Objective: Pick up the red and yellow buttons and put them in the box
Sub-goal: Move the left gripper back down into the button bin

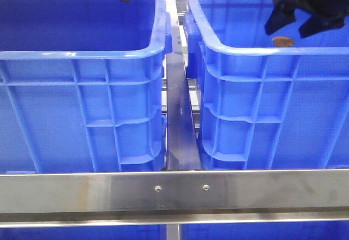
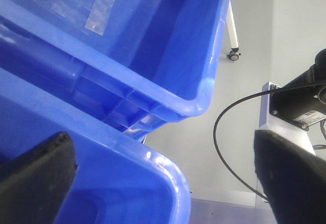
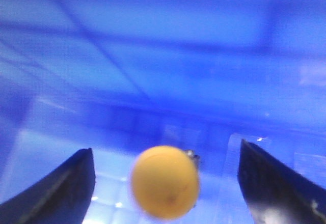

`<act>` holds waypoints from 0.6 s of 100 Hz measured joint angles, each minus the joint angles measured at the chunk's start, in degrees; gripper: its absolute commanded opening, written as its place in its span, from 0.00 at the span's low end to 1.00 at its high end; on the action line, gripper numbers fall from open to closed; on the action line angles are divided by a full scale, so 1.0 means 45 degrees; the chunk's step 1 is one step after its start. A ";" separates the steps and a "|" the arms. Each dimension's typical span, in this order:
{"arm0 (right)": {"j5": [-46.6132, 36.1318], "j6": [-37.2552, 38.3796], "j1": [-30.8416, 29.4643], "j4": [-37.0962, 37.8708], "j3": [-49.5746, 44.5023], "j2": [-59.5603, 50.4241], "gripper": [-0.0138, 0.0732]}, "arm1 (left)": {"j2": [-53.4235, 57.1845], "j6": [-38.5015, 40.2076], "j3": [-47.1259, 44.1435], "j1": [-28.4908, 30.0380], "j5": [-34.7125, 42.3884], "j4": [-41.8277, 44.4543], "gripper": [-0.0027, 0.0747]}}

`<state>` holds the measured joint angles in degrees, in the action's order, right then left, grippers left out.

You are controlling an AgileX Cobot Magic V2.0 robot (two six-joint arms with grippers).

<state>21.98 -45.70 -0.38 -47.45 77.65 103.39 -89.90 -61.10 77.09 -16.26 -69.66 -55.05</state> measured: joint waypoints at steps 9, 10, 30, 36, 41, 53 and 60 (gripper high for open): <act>-0.0026 0.0000 0.0000 -0.0088 -0.0759 -0.0764 0.84 | 0.0000 0.0000 0.0000 0.0000 0.0000 0.0000 0.89; -0.0026 0.0000 0.0000 -0.0088 -0.0825 -0.0825 0.84 | 0.0000 0.0000 0.0000 0.0000 0.0000 0.0000 0.89; -0.0026 0.0000 0.0000 -0.0116 -0.2416 -0.2697 0.84 | 0.0000 0.0589 0.0000 0.0000 0.0000 0.0271 0.89; -0.0026 0.0000 0.0000 -0.0116 -0.2640 -0.3192 0.84 | 0.0000 0.1206 0.0000 0.0000 0.0084 0.0750 0.89; -0.0026 0.0000 0.0000 -0.0116 -0.2741 -0.3629 0.84 | 0.0000 0.1920 0.0000 0.0000 0.0285 0.1456 0.89; 0.0028 0.0000 0.0000 -0.0122 -0.2830 -0.4271 0.84 | 0.0000 0.3964 0.0000 0.0000 0.0855 0.3307 0.88; 0.0135 0.0000 0.0000 -0.0144 -0.2830 -0.4430 0.84 | 0.0000 0.5416 0.0000 0.0000 0.1238 0.4419 0.89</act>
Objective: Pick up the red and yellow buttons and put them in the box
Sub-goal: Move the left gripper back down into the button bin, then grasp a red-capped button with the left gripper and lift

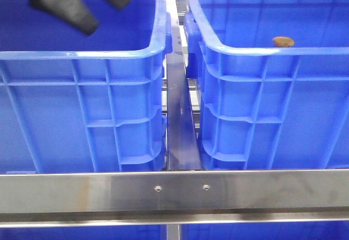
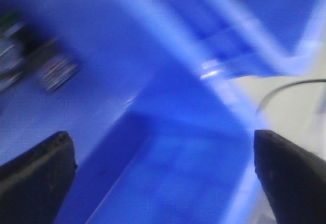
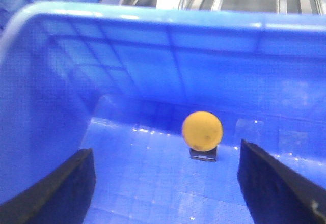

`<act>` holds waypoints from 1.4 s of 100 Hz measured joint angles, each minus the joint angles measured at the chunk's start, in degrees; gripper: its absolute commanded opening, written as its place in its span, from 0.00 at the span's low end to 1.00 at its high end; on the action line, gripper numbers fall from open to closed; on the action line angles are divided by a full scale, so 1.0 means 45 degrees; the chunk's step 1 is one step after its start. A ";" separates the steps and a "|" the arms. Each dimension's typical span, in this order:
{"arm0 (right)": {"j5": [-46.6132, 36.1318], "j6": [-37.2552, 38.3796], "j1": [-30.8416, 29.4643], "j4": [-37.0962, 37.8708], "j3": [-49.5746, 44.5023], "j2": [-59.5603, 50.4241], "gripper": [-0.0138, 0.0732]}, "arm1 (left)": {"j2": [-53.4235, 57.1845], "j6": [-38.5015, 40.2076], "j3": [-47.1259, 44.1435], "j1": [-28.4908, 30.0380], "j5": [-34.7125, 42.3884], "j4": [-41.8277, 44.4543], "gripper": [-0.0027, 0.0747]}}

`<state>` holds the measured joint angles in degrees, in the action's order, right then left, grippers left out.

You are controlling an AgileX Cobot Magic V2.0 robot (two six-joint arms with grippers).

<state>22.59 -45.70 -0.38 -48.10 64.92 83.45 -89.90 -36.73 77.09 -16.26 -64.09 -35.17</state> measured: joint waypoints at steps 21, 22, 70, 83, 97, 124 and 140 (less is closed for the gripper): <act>0.0224 0.0000 0.0000 0.0000 0.0000 -0.0090 0.84 | 0.0000 0.4060 0.0000 0.0000 0.1794 0.2870 0.89; 0.0224 0.0000 0.0000 0.0000 0.0000 -0.0090 0.84 | 0.0000 0.4166 0.0000 0.0000 0.1832 0.2934 0.89; 0.1971 0.0000 0.0277 -0.0158 0.0000 -0.0100 0.84 | -0.0562 1.0397 0.0000 0.0000 0.2368 0.8917 0.89; 0.3733 0.0000 0.0482 -0.1183 0.0000 -0.0270 0.84 | -0.1016 1.0499 0.0000 0.0000 0.2362 0.8944 0.89; 0.6172 0.0000 0.0482 -0.2330 0.0000 -0.0533 0.75 | -0.1421 1.0520 0.0000 0.0000 0.2441 0.8963 0.89; 0.7916 -0.0038 0.0490 -0.3236 -0.0135 -0.1594 0.17 | -0.1540 1.0547 0.0000 0.0000 0.3026 0.8971 0.89; 0.7944 -0.0120 0.0511 -0.3432 -0.0900 -0.2759 0.08 | -0.1832 1.0713 0.0000 0.0000 0.3154 0.8971 0.89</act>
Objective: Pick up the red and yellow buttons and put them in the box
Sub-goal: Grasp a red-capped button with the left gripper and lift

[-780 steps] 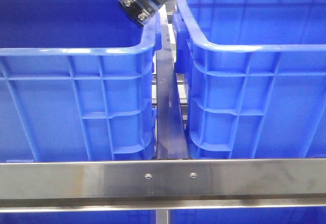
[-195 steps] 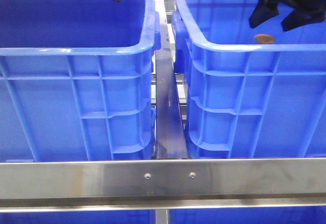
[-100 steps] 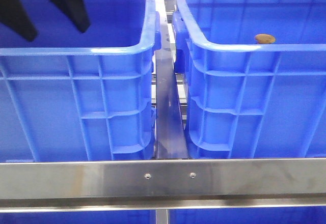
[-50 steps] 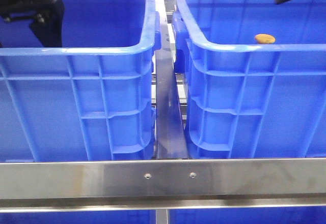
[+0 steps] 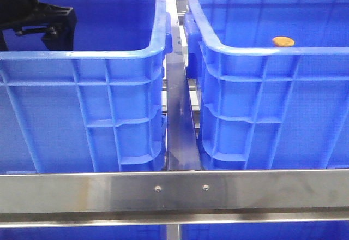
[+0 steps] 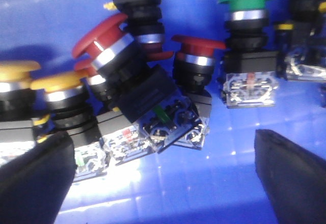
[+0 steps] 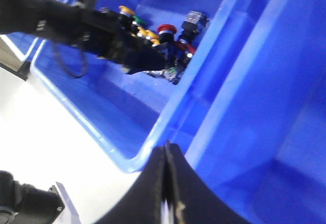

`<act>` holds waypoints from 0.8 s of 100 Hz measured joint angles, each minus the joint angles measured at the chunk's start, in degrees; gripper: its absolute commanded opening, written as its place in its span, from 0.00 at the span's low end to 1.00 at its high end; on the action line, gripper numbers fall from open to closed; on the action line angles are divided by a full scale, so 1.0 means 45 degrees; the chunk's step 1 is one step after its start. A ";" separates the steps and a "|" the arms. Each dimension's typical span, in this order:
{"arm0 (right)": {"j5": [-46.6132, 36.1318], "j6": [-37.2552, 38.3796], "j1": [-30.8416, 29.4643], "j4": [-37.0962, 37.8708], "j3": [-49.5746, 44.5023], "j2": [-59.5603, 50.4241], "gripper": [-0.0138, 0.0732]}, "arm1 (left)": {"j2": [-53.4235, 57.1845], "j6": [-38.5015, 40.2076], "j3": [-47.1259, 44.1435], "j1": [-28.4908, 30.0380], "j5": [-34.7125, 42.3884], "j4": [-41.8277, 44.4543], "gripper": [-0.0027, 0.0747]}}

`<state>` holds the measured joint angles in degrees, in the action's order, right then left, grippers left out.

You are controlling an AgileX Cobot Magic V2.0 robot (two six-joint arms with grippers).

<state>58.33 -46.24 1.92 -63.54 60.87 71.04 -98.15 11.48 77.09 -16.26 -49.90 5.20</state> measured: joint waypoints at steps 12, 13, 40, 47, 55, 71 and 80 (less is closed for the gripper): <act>0.0028 -0.0195 0.0000 -0.0146 -0.0616 -0.0879 0.08 | -0.0399 0.0109 0.0000 0.0000 0.0284 0.0000 0.89; 0.0028 -0.0211 0.0000 -0.0174 -0.0644 -0.0924 0.08 | -0.0448 0.0138 0.0000 0.0000 0.0285 0.0000 0.89; 0.0110 -0.0486 0.0000 -0.0422 -0.1015 -0.1772 0.08 | -0.0838 0.0497 0.0000 0.0000 0.1053 0.0000 0.89; 0.0110 -0.0508 0.0000 -0.0452 -0.1025 -0.1772 0.08 | -0.0861 0.0497 0.0000 0.0000 0.1203 0.0000 0.88; 0.0110 -0.0508 0.0000 -0.0452 -0.1046 -0.1772 0.08 | -0.0916 0.0497 0.0000 0.0000 0.1292 0.0000 0.88; 0.0139 -0.0512 0.0000 -0.0452 -0.1046 -0.1793 0.08 | -0.1178 0.0497 0.0000 0.0000 0.1325 0.0051 0.75; 0.0139 -0.0512 0.0000 -0.0452 -0.1046 -0.1793 0.08 | -0.1446 0.0497 0.0000 0.0000 0.1385 0.0079 0.58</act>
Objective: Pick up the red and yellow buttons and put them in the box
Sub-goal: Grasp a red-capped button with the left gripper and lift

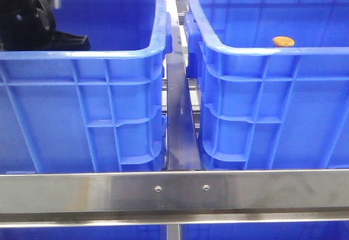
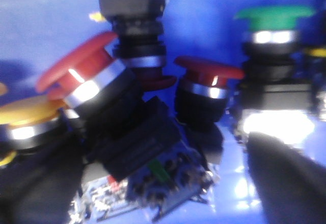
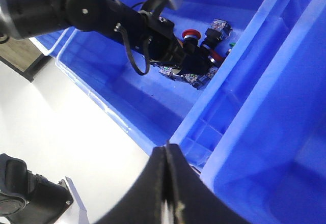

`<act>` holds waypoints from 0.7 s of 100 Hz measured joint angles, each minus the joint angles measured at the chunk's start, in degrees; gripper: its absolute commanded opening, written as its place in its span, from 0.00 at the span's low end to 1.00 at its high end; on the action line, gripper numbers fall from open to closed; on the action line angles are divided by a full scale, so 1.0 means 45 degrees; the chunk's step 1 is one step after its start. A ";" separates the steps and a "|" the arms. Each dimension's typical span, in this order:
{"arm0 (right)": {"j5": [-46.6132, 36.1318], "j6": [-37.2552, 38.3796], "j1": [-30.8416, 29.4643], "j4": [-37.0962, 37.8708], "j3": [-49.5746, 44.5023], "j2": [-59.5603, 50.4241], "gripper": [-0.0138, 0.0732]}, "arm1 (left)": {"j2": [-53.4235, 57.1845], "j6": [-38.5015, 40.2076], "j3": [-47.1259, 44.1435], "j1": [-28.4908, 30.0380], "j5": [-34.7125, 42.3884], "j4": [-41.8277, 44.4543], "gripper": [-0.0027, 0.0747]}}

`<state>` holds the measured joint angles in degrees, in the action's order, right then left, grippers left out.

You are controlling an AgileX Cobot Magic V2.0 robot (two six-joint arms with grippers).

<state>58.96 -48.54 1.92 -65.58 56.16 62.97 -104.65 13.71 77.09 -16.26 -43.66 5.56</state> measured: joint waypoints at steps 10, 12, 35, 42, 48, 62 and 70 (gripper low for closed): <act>0.0000 0.0000 0.0000 0.0000 0.0000 0.0000 0.08 | -0.0038 0.0018 0.0003 0.0000 0.0079 0.0124 0.33; 0.0000 0.0000 0.0000 0.0000 0.0000 0.0000 0.08 | -0.0038 0.0018 0.0003 0.0000 0.0099 0.0124 0.28; 0.0000 -0.0021 0.0000 0.0000 0.0000 0.0000 0.08 | -0.0058 0.0018 0.0026 0.0000 0.0218 0.0433 0.01; 0.0000 -0.0021 0.0000 0.0000 0.0000 0.0000 0.08 | -0.0058 0.0018 0.0026 0.0000 0.0218 0.0499 0.01; 0.0000 -0.0021 0.0000 0.0000 0.0000 0.0000 0.08 | 0.0014 0.0018 0.0026 0.0000 0.0218 0.0520 0.01; 0.0000 -0.0021 0.0000 0.0000 0.0000 0.0000 0.08 | 0.0566 -0.0727 0.0026 0.0000 -0.0114 0.0476 0.01; 0.0000 -0.0021 0.0000 -0.0020 0.0000 0.0000 0.08 | 0.1106 -0.1863 0.0026 0.0000 -0.0416 0.0042 0.01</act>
<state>58.96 -48.64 1.92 -65.67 56.16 62.97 -99.68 5.33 77.21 -16.26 -45.54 5.75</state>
